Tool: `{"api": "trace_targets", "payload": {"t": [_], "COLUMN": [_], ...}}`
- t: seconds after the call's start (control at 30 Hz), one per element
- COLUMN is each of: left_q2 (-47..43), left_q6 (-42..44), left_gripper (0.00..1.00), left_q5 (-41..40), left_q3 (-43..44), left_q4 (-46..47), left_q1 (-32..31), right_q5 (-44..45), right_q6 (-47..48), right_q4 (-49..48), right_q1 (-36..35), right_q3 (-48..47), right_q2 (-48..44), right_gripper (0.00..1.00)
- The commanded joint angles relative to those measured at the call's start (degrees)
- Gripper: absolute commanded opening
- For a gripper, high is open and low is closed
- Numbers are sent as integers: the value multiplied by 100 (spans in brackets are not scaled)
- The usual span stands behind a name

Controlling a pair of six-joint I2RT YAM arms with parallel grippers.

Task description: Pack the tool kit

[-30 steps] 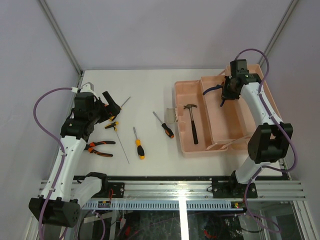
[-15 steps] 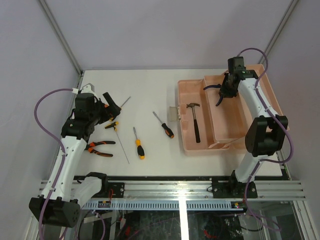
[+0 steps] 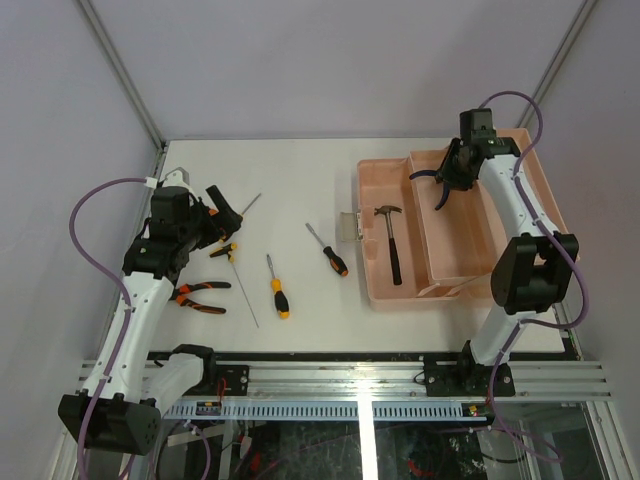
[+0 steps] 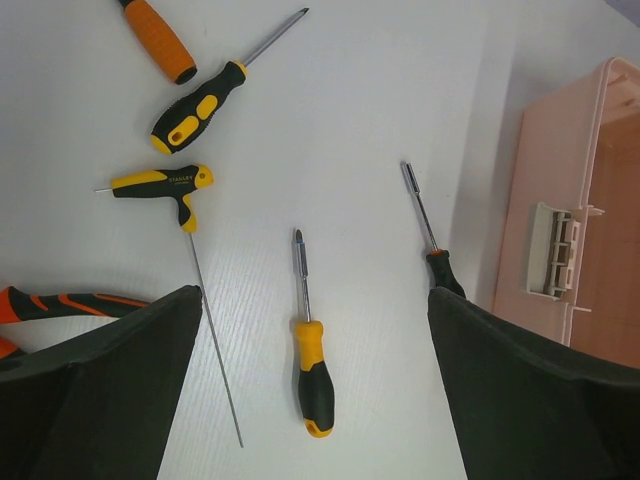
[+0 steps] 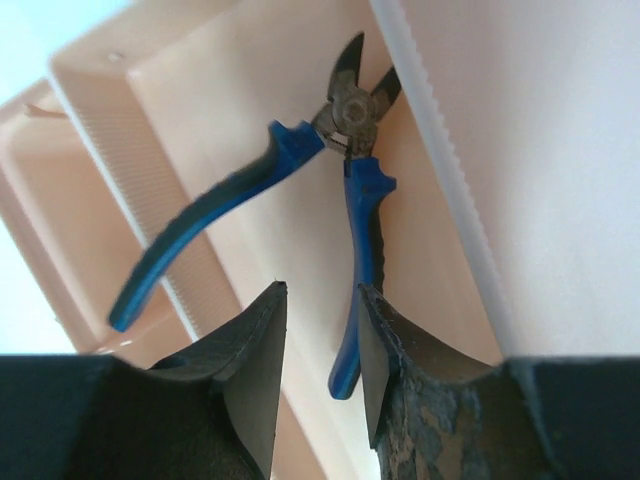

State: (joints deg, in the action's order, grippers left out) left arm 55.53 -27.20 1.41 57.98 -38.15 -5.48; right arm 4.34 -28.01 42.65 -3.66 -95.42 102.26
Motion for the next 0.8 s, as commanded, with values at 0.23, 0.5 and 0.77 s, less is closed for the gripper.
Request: {"api": "trace_targets", "payload": {"t": [0.23, 0.5, 0.77], "left_q2": [-101, -186, -242], "left_q6": [-5, 10, 2], "left_gripper": [94, 94, 94], "left_q5": [92, 113, 129], "left_q3": [-18, -54, -84], "left_q4": [243, 196, 168], "left_q1": [-1, 3, 0], "right_q5": [-636, -776, -968], "right_q6": [-583, -684, -997], "right_q4": [-347, -124, -222], "right_q1": [42, -79, -172], "right_q3": [-708, -1237, -1385], "right_q2": [226, 790, 1072], "right_gripper": [45, 48, 51]}}
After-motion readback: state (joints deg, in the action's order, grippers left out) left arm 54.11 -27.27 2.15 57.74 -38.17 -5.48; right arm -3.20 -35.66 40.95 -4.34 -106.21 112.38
